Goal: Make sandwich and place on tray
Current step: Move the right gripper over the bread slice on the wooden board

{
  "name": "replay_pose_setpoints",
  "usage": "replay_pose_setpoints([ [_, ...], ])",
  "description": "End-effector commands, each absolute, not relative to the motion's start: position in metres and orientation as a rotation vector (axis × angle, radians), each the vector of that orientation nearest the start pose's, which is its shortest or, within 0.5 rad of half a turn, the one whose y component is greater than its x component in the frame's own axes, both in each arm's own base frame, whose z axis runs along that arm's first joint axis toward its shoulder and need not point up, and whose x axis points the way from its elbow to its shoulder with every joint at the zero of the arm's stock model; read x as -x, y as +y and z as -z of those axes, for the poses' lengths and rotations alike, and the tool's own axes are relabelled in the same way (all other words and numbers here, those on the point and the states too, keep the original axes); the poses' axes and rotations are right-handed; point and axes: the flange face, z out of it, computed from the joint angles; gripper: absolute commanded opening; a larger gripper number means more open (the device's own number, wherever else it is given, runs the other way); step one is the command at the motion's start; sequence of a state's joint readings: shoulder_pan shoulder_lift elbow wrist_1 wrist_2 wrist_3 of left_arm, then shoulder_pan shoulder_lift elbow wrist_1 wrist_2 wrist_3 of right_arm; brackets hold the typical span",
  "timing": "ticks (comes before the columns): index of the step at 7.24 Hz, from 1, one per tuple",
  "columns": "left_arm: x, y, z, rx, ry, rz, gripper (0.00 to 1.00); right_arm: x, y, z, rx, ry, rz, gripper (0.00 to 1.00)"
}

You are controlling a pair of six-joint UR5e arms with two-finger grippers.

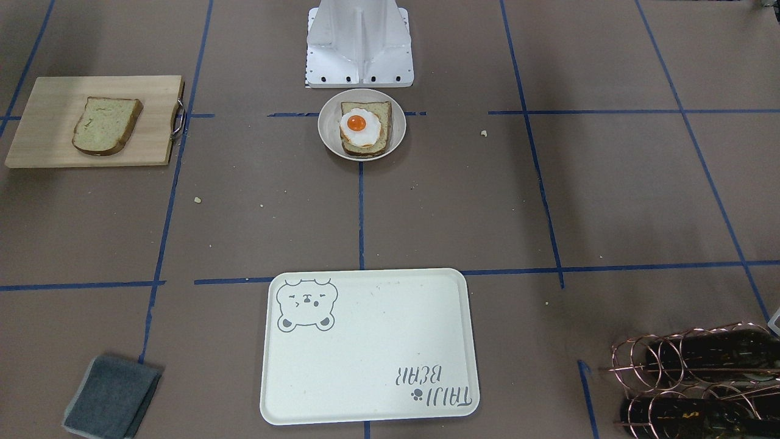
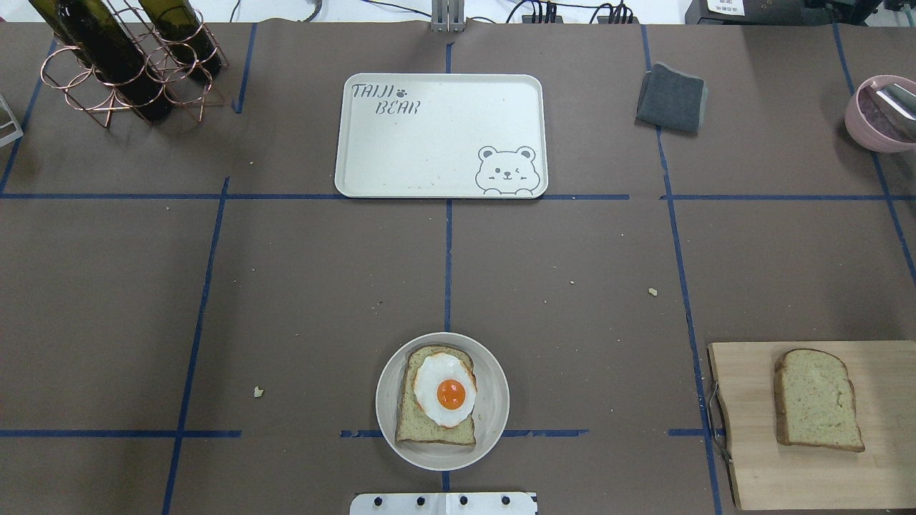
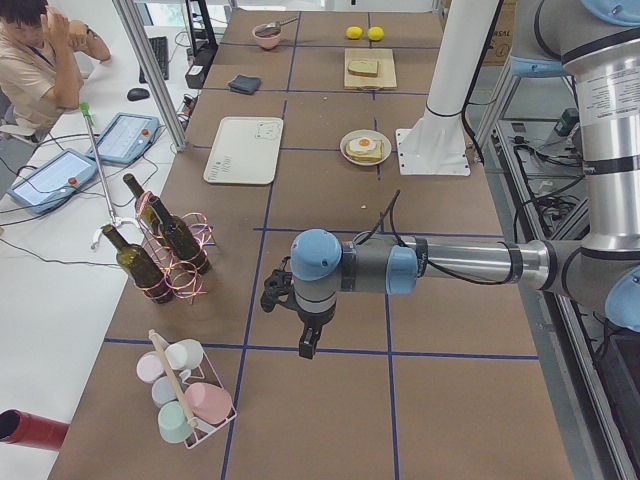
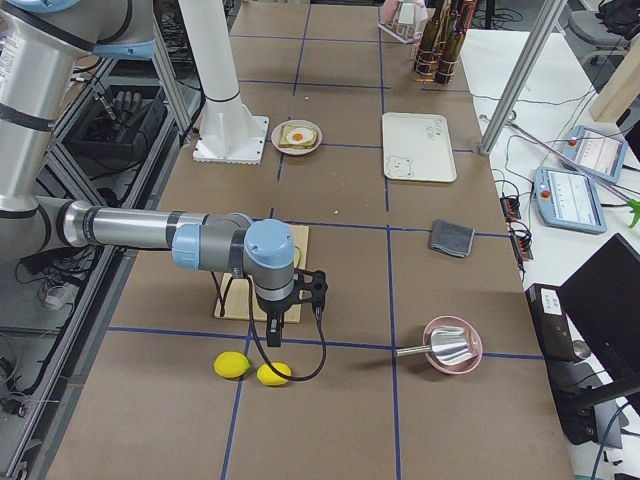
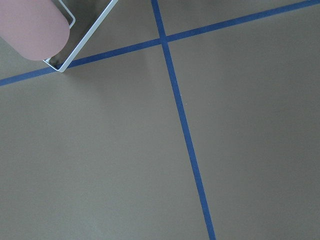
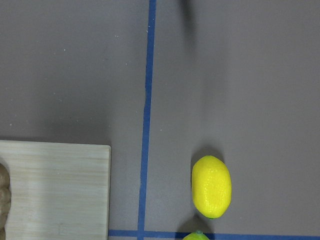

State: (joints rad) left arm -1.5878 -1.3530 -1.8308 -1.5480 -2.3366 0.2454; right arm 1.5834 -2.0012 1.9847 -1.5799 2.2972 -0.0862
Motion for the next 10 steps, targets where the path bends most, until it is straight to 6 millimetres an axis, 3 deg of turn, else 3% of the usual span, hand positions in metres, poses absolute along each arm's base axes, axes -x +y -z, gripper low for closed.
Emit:
replay_pose_setpoints([
  [1, 0.071, -0.400, -0.630, -0.119, 0.760, -0.225, 1.00, -0.059, -0.331, -0.606, -0.224, -0.717, 0.179, 1.00],
  [3, 0.072, -0.401, -0.625, -0.134, 0.758, -0.229, 1.00, -0.042, -0.339, -0.582, -0.313, -0.834, 0.240, 1.00],
  [4, 0.071, -0.401, -0.623, -0.139, 0.759, -0.231, 1.00, -0.029, -0.336, -0.575, -0.265, -0.975, 0.210, 0.98],
  [7, 0.070, -0.401, -0.622, -0.143, 0.775, -0.234, 1.00, 0.014, -0.316, -0.578, -0.153, -0.985, 0.058, 1.00],
  [8, 0.070, -0.401, -0.622, -0.145, 0.775, -0.234, 1.00, 0.028, -0.299, -0.588, -0.158, -1.001, 0.007, 1.00],
  [10, 0.070, -0.401, -0.622, -0.143, 0.775, -0.233, 1.00, 0.060, -0.278, -0.628, -0.190, -1.075, -0.062, 0.98],
])
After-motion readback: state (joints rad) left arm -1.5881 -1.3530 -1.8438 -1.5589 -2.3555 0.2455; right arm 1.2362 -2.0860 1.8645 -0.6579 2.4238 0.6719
